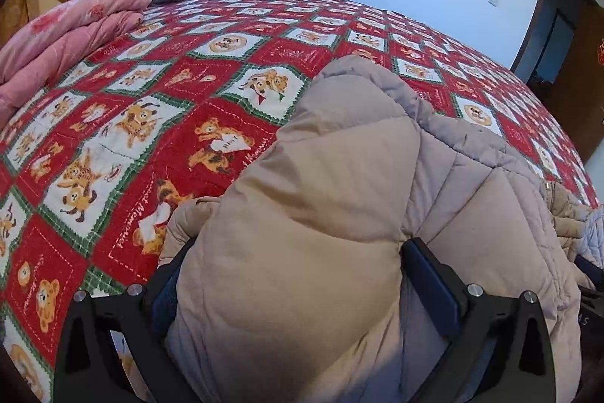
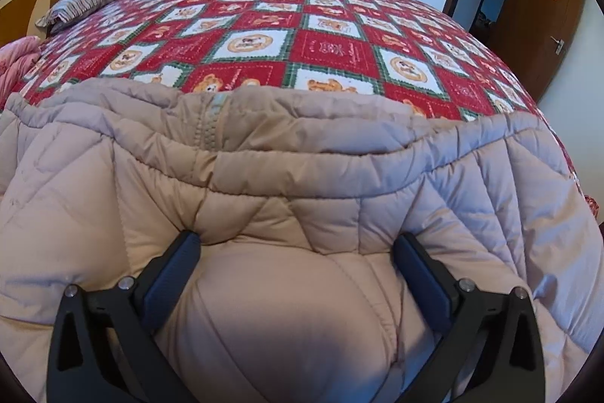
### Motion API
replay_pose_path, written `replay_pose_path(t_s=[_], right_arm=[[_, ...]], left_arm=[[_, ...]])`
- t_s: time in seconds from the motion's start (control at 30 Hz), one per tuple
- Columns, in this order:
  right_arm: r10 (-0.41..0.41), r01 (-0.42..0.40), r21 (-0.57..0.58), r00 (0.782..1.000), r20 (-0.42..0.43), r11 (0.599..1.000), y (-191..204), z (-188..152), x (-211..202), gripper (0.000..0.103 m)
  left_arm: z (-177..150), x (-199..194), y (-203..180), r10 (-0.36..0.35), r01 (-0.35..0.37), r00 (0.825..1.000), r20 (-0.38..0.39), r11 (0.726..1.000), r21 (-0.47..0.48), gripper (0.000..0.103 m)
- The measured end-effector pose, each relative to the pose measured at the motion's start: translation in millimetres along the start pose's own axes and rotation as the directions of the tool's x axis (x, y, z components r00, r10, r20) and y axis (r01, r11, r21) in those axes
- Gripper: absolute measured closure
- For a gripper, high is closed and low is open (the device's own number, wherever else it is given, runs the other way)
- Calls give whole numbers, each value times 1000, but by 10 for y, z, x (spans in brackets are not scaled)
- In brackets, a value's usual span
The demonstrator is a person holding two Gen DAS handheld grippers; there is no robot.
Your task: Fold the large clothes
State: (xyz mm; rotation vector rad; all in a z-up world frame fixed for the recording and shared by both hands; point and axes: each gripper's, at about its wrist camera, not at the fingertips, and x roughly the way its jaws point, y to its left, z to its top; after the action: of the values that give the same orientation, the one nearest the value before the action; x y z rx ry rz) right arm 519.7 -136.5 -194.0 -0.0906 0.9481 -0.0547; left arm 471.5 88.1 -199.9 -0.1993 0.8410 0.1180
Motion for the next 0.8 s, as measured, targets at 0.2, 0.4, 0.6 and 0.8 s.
replay_pose_path(t_s=[0.2, 0.4, 0.6, 0.8], right_arm=[[0, -1, -17, 1000, -16, 1000, -6, 22, -5, 0], [-11, 11, -22, 1000, 20, 1000, -104, -233, -666, 2], [-66, 68, -42, 997, 39, 997, -43, -696, -563, 0], [-68, 71, -51, 995, 74, 996, -40, -723, -458, 0]], left_arm=[[58, -178, -14, 15, -12, 998, -56, 999, 52, 1], [-260, -726, 49, 28, -32, 999, 32, 991, 128, 1], [-474, -467, 258, -44, 44, 999, 28, 999, 22, 1], [-446, -420, 204, -35, 35, 999, -2, 999, 34, 1]])
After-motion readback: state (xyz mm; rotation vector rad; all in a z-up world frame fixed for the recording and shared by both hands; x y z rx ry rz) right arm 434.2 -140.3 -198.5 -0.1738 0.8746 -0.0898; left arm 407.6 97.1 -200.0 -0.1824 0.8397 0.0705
